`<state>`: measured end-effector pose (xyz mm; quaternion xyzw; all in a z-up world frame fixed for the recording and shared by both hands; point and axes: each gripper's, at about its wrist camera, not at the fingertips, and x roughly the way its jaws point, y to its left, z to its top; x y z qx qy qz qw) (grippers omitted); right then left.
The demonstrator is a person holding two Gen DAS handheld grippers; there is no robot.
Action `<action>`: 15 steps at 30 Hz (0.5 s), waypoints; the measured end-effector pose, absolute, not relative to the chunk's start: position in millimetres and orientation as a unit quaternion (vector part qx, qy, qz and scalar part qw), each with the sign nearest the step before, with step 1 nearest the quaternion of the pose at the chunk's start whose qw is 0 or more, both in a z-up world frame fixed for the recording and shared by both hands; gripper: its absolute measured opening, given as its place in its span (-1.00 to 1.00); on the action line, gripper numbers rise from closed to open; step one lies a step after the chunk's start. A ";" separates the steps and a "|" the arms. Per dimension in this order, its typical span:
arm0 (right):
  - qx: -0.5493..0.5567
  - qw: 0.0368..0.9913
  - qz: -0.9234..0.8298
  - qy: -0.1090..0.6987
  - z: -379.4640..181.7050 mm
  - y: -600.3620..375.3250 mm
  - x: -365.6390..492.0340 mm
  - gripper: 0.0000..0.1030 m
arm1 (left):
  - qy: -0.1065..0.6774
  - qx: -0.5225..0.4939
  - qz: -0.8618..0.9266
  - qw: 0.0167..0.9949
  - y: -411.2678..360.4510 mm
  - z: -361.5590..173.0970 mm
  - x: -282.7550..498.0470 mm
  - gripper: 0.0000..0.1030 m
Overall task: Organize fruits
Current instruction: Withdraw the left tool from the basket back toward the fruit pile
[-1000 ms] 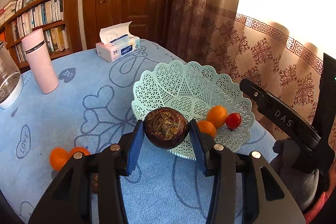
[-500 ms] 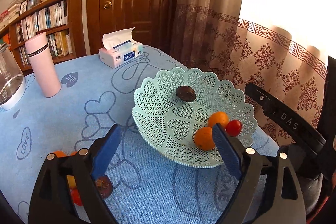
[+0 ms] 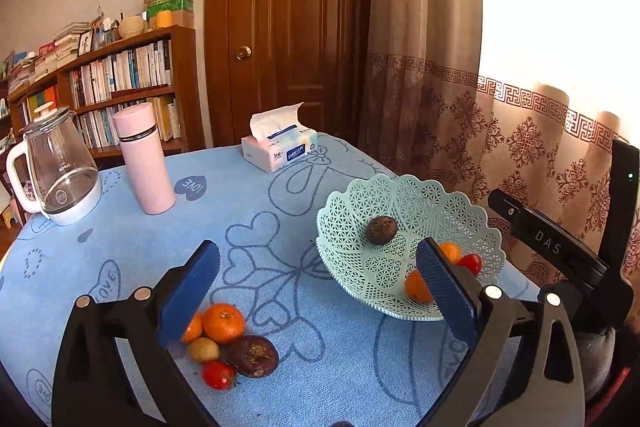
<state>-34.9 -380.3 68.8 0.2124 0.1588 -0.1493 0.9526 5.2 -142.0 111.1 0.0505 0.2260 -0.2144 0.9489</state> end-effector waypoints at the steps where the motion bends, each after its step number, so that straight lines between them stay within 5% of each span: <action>1: 0.212 0.953 -0.150 0.159 68.7 -380.3 -34.6 0.74 | 0.221 0.051 -0.207 0.952 -138.2 112.5 4.4 0.90; 15: 0.207 0.952 -0.158 0.163 67.2 -379.3 -32.0 0.74 | 0.224 -0.001 -0.141 0.964 -82.1 111.6 17.5 0.90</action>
